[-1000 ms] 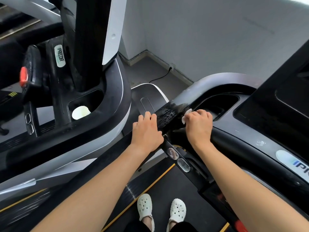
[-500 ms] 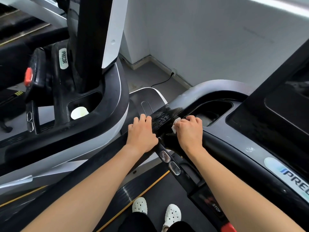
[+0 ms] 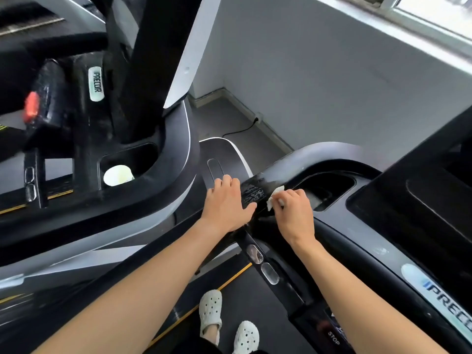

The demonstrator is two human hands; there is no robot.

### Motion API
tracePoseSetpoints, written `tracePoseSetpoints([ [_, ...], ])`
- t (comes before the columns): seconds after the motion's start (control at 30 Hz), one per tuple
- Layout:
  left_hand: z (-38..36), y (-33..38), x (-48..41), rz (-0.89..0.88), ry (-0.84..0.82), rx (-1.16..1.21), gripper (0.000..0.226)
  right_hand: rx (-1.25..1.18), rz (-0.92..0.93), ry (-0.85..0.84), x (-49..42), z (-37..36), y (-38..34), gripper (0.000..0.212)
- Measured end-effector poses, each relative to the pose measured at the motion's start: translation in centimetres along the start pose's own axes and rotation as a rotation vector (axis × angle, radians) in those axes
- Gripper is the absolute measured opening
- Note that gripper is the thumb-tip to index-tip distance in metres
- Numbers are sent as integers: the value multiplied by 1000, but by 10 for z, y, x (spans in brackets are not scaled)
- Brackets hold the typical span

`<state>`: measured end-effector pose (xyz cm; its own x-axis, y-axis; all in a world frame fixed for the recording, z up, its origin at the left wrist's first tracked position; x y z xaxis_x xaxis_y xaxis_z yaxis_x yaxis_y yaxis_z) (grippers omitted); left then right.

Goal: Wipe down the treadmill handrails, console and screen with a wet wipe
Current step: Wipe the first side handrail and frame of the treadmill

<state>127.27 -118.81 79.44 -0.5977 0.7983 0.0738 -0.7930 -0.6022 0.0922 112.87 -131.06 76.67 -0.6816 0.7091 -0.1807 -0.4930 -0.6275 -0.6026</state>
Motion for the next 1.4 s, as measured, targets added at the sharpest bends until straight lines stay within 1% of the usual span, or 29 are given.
tracePoseSetpoints([
  [0.07, 1, -2, -10, -46, -31, 56, 62, -91, -48, 94, -15, 10, 0, 7],
  [0.13, 1, -6, -17, -76, -88, 129, 67, -116, -51, 131, -28, 13, -4, 10],
  [0.2, 0, -10, -21, -93, -117, 157, 71, -93, -25, 86, -32, 6, -10, 18],
  [0.27, 1, -14, -25, -105, -117, 189, 72, -22, 44, 20, -26, -5, -22, 21],
  [0.4, 0, -23, -34, -134, -141, 230, 75, 91, 249, -58, -13, -11, -38, 19],
  [0.47, 0, -27, -37, -142, -151, 230, 76, 172, 329, -110, -17, -3, -38, 14],
  [0.5, 0, -28, -38, -143, -155, 231, 76, 224, 332, -117, -22, 2, -36, 13],
  [0.57, 1, -29, -38, -152, -151, 228, 75, 285, 234, -102, -35, 12, -27, 18],
  [0.63, 0, -30, -37, -164, -144, 230, 75, 252, 58, -93, -42, 17, -21, 18],
  [0.7, -2, -30, -36, -168, -139, 242, 74, 193, -25, -93, -41, 14, -24, 29],
  [0.77, -2, -31, -35, -166, -130, 268, 72, 136, 12, -117, -32, 4, -36, 44],
  [0.8, -2, -32, -35, -163, -125, 285, 71, 117, 69, -156, -26, -3, -43, 48],
  [0.87, -2, -32, -34, -159, -119, 315, 70, 134, 187, -286, -19, -16, -47, 56],
  [0.93, -3, -32, -33, -149, -112, 334, 68, 192, 244, -365, -24, -23, -41, 61],
  [1.03, -5, -32, -32, -142, -108, 334, 66, 291, 250, -380, -48, -21, -31, 56],
  [1.1, -7, -32, -31, -145, -109, 336, 66, 325, 198, -354, -68, -15, -27, 48],
  [1.17, -8, -32, -31, -146, -99, 344, 66, 316, 116, -336, -84, -14, -26, 41],
  [1.23, -9, -32, -31, -139, -90, 344, 66, 289, 91, -365, -89, -18, -30, 38],
  [1.3, -9, -31, -32, -130, -85, 352, 66, 275, 150, -451, -84, -27, -35, 41],
  [1.4, -10, -32, -33, -135, -77, 387, 70, 270, 276, -576, -78, -36, -37, 54],
])
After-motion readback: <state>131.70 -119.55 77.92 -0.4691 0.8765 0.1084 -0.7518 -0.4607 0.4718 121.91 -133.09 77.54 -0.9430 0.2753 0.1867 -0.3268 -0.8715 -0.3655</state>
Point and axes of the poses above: each hand's wrist, its own x-axis away from the middle knuckle, its own z-axis out of the back of the hand, y = z × x, the point moved 2 cm from there along -x, towards the middle knuckle, and after that the axes turned 11 degrees about -x, right-handed, at the moved point
